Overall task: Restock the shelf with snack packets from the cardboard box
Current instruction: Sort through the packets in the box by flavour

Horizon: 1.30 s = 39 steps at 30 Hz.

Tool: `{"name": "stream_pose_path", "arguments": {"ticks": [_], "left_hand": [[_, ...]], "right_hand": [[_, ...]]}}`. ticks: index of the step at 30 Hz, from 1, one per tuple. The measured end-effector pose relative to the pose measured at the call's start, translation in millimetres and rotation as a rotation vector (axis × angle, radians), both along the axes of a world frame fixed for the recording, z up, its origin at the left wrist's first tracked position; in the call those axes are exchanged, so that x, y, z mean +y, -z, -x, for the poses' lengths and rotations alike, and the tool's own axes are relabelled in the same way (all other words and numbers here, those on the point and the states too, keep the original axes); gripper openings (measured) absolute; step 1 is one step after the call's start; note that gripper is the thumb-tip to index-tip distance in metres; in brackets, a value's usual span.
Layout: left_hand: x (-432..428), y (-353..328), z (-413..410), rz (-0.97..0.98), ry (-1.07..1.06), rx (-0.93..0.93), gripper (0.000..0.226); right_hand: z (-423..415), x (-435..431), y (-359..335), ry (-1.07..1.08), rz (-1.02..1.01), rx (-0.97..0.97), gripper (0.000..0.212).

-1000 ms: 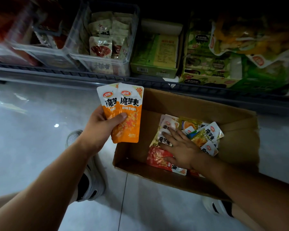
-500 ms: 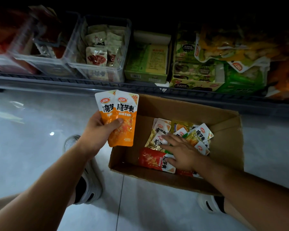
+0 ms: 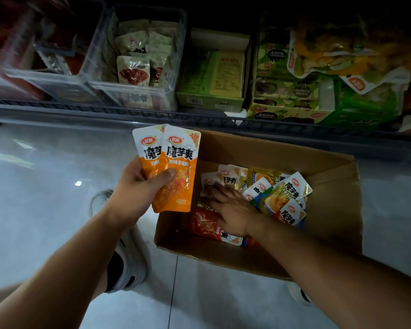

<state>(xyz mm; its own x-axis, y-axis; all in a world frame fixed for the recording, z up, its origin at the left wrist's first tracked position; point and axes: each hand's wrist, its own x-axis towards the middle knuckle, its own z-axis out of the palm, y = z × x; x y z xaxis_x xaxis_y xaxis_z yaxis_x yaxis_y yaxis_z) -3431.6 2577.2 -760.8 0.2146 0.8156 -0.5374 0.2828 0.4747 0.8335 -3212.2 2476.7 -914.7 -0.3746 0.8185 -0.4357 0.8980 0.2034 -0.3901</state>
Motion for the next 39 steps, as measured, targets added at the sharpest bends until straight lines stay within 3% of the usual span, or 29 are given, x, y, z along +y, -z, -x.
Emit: {"name": "stream_pose_path", "arguments": {"ticks": [3,5,12,16,20,24,30,35,39], "left_hand": [[0.3,-0.6,-0.6,-0.004,0.008,-0.012,0.039],[0.5,0.0,-0.4,-0.003,0.015,-0.022,0.039],[1.3,0.6,0.5,-0.017,0.027,-0.027,0.040],[3.0,1.8,1.2,-0.013,0.027,-0.012,0.042],[2.9,-1.6,0.6,-0.019,0.051,-0.007,0.038],[2.2,-12.3,-3.4,0.003,0.046,-0.017,0.040],[-5.4,-56.6,-38.0,0.039,0.110,-0.192,0.041],[-11.7,-129.2,-73.3,-0.023,0.228,-0.413,0.043],[-15.5,-195.9,-99.1,-0.170,0.253,-0.481,0.041]], "right_hand": [[-5.9,-14.0,3.7,0.205,-0.032,0.063,0.081],[-11.3,-18.6,5.7,0.303,-0.041,0.003,0.081],[-10.0,-3.4,6.6,0.124,0.085,-0.123,0.062],[-25.6,-13.3,-4.0,0.182,-0.042,-0.062,0.050],[-49.1,-30.9,-21.9,0.404,-0.214,0.022,0.035],[-58.5,-19.0,-78.8,0.765,-0.066,0.216,0.026],[-27.5,17.6,-213.2,0.765,0.144,0.741,0.028],[-30.6,18.5,-314.0,0.765,-0.073,0.778,0.025],[-49.0,9.9,-381.4,0.772,-0.254,0.796,0.020]]}}
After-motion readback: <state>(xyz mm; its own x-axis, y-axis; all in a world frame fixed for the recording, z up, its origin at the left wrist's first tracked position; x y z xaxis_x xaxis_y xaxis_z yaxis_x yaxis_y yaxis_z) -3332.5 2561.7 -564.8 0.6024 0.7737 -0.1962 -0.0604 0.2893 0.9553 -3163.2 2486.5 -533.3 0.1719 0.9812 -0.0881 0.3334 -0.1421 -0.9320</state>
